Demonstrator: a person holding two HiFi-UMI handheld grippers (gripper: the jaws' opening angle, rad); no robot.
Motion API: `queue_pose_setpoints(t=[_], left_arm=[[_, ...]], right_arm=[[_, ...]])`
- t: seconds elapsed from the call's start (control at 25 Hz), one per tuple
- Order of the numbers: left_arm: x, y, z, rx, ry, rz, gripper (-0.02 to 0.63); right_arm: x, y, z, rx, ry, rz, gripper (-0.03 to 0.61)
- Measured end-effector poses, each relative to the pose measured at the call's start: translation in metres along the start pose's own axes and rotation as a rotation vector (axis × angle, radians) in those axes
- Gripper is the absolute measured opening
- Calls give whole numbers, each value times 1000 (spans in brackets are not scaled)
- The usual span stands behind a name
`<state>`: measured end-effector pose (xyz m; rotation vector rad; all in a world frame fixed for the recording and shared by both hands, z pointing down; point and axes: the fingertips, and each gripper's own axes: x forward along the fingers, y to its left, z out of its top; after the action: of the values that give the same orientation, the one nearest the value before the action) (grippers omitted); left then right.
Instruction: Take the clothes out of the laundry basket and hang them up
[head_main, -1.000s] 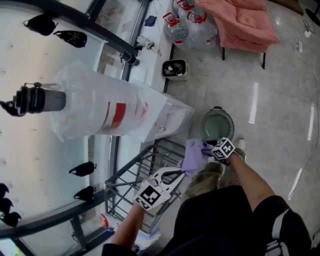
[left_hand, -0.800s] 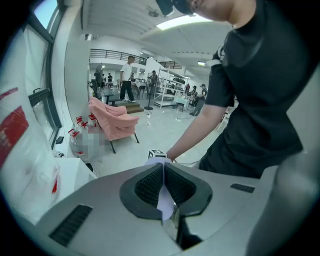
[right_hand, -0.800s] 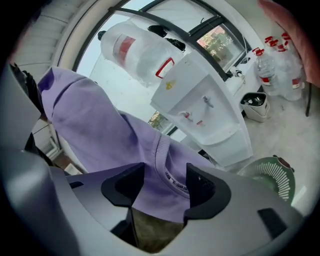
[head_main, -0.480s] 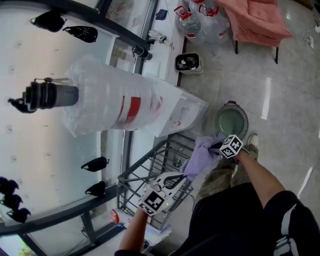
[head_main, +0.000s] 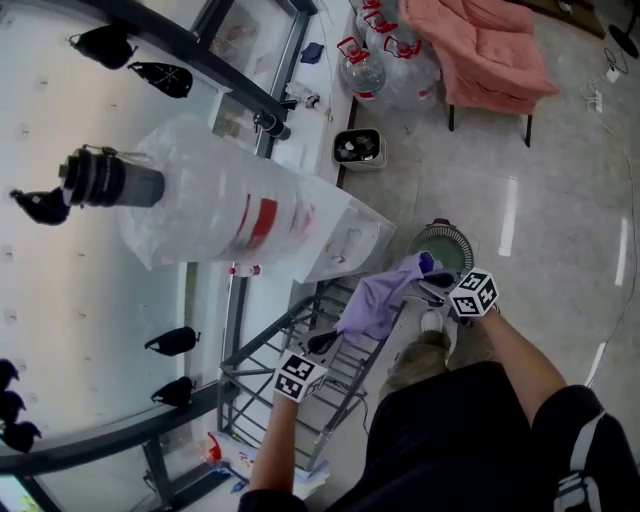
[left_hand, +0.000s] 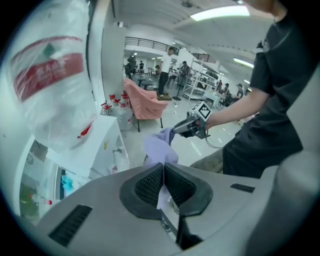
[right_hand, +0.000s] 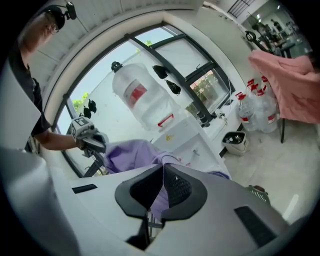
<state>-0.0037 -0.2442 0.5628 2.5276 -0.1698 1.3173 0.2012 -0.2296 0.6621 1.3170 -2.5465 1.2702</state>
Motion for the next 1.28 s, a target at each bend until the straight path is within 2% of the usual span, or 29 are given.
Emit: queue_pose_setpoints(t=[0.2,0.32,0.48,0.56,0.64,0.76,0.96,1.08,1.16,1.28], left_arm=[[30,29,-23,-125,15,-6,12],[48,40,-22,-154,20,-23,14],[66,34,-3,-86,47,-89,23],[69,38,9,-49,36,-98,76],[66,43,27,5,-4,-94,125],[57,39,70,108,-104,-111,149],[74,-21,141,260,-204,-266,200],[103,-48,166,338,-243,-270,207],[126,-60,173,349,-247,-272,212],[156,-74,166,309,-204,-312,213]], right_arm=[[-23,33,63,-131,-76,-9,3],[-36,53,96,-195,-126,-14,2],[-61,72,130,-256,-186,-30,2],[-74,78,140,-275,-205,-47,2],[-84,82,144,-299,-207,-64,2],[-93,87,140,-344,-179,-84,2],[-104,89,137,-346,-189,-114,2],[-112,93,137,-368,-206,-129,2],[-119,96,136,-374,-217,-138,2],[-125,99,127,-381,-210,-154,2]])
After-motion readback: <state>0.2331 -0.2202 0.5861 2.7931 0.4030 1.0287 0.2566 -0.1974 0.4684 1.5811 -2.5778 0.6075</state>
